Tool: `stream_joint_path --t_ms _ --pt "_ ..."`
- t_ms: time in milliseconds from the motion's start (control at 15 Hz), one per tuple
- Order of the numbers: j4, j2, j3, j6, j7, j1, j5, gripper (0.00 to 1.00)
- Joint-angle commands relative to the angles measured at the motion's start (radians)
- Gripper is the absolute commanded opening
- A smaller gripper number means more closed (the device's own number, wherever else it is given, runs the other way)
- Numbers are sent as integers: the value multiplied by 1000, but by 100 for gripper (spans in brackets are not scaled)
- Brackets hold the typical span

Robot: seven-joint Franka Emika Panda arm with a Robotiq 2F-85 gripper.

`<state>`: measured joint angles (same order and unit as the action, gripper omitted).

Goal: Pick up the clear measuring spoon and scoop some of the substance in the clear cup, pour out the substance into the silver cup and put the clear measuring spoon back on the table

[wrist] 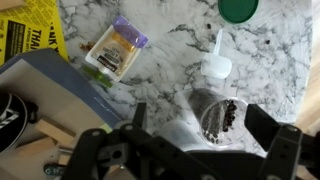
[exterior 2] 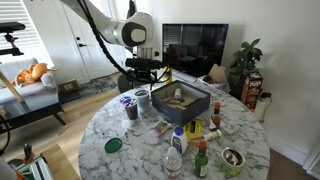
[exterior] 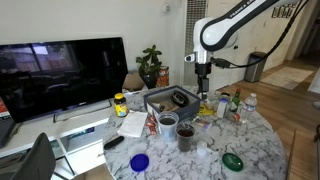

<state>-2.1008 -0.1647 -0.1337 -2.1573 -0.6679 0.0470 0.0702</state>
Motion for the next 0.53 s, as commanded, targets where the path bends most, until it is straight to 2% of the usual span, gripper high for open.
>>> stream_joint_path --t_ms 0,200,267,467 --pt "-92 132 14 6 -31 -16 64 100" --pt "-127 201 25 23 -53 -31 115 100" --pt "-64 130 31 10 -22 -38 79 100" --pt "-93 174 37 11 -26 -46 93 100"
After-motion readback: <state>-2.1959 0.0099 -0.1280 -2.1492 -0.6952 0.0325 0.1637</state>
